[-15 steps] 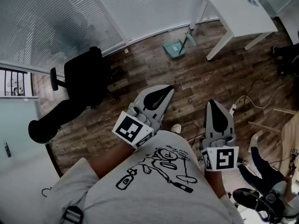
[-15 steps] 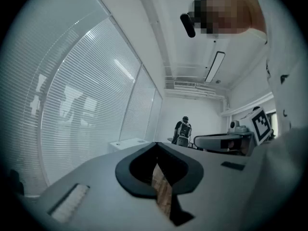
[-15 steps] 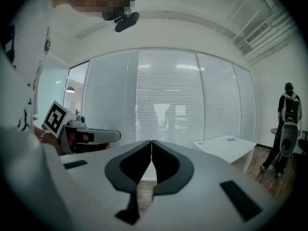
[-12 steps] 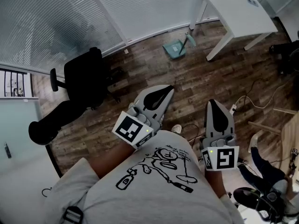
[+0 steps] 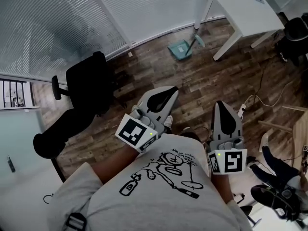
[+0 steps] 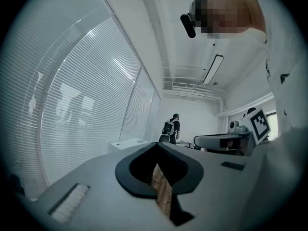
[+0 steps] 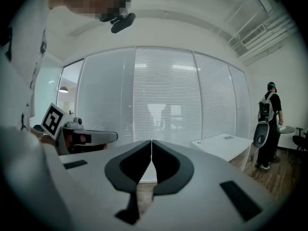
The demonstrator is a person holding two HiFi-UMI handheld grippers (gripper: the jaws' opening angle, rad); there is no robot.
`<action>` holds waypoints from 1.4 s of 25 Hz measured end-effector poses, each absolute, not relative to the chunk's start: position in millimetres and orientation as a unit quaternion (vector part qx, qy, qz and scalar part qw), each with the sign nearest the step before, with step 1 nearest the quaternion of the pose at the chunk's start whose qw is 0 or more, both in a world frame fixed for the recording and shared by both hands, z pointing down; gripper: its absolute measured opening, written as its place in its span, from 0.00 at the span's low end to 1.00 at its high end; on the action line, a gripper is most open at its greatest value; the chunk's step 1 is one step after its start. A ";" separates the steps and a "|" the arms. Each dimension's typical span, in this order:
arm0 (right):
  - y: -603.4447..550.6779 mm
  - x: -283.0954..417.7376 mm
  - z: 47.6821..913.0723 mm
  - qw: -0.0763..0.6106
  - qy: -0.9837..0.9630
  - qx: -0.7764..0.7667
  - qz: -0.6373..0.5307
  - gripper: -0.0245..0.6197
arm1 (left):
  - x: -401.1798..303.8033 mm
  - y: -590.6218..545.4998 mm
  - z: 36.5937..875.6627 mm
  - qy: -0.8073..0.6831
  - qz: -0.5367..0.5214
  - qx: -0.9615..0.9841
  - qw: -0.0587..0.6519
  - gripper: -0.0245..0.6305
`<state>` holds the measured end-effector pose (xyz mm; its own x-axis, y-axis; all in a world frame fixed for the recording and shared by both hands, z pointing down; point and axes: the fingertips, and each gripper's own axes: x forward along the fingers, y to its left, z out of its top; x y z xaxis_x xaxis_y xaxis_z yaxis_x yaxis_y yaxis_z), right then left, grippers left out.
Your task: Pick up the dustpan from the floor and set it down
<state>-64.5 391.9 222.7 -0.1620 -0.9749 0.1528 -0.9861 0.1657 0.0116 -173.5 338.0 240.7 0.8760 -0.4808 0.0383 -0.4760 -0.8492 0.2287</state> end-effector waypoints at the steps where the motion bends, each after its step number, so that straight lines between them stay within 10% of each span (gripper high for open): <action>1: 391.6 -68.0 223.7 0.062 -0.759 0.646 0.045 0.05 | -176.9 337.1 241.5 -0.247 -0.010 0.962 0.116 0.04; 35: 284.2 22.2 232.6 0.058 -0.771 0.631 0.063 0.05 | -91.8 235.4 245.3 -0.276 0.000 0.953 0.122 0.04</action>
